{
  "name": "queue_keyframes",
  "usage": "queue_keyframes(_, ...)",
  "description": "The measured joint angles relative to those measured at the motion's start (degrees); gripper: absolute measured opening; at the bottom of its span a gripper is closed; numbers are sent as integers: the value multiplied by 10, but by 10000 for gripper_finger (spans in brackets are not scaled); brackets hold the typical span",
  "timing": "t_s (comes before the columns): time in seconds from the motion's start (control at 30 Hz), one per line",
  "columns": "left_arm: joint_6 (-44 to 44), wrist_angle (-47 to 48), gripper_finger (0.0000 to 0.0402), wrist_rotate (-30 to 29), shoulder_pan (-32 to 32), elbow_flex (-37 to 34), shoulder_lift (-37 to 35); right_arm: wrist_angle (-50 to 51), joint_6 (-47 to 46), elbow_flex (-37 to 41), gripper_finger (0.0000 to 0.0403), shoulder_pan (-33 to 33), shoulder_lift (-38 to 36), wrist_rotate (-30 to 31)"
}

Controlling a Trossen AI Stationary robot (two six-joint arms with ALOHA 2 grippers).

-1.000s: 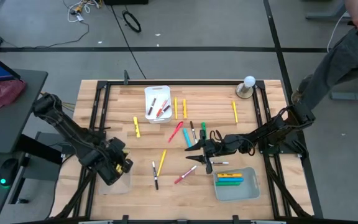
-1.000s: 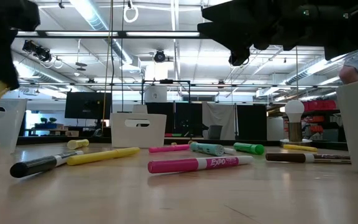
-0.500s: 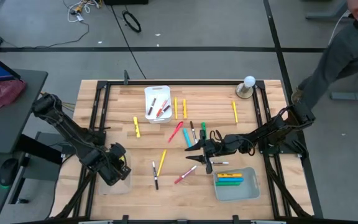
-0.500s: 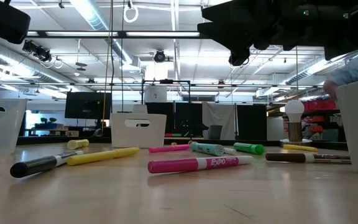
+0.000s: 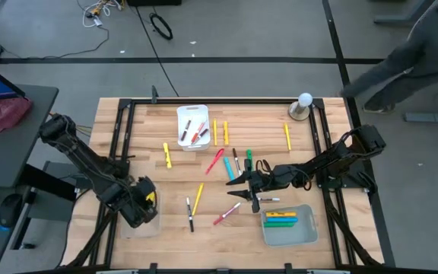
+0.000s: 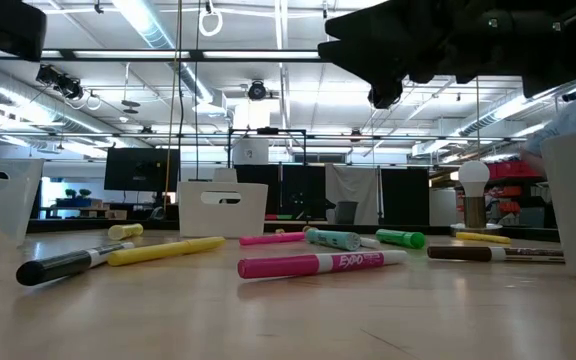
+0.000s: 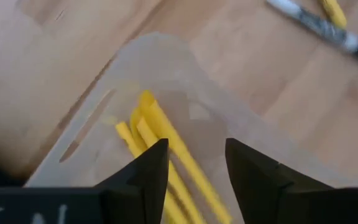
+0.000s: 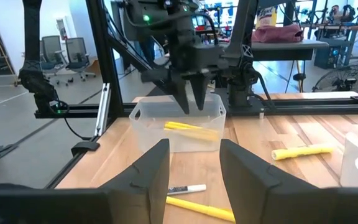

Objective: Pick & Place Markers
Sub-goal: Put the yellow pen into the transparent bin

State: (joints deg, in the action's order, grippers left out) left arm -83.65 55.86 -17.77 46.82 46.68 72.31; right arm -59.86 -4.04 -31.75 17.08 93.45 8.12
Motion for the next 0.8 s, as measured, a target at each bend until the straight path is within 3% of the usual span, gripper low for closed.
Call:
queue_keyframes(0.1, 38, -1, 167, -47, 11, 23, 0, 1, -3, 0, 145, 0, 0, 0)
queue_keyframes(0.2, 87, -20, 167, -158, 22, 54, -1, -1, -4, 0, 145, -2, 0, 0)
queue_keyframes(0.33, 232, -128, 167, -336, 31, 65, -1, -8, -15, 0, 145, -10, 0, 24)
queue_keyframes(0.4, 322, -213, 167, -378, 26, 53, -1, -8, -20, 0, 145, -13, 0, 42)
queue_keyframes(0.47, 413, -301, 167, -360, 10, 30, 0, -8, -29, 0, 145, -16, 0, 56)
queue_keyframes(0.63, 577, -565, 167, -254, -53, -67, 0, -6, -40, 0, 145, -24, 0, 65)
queue_keyframes(0.8, 660, -816, 167, -163, -149, -170, 0, 3, -42, 0, 145, -30, 0, 65)
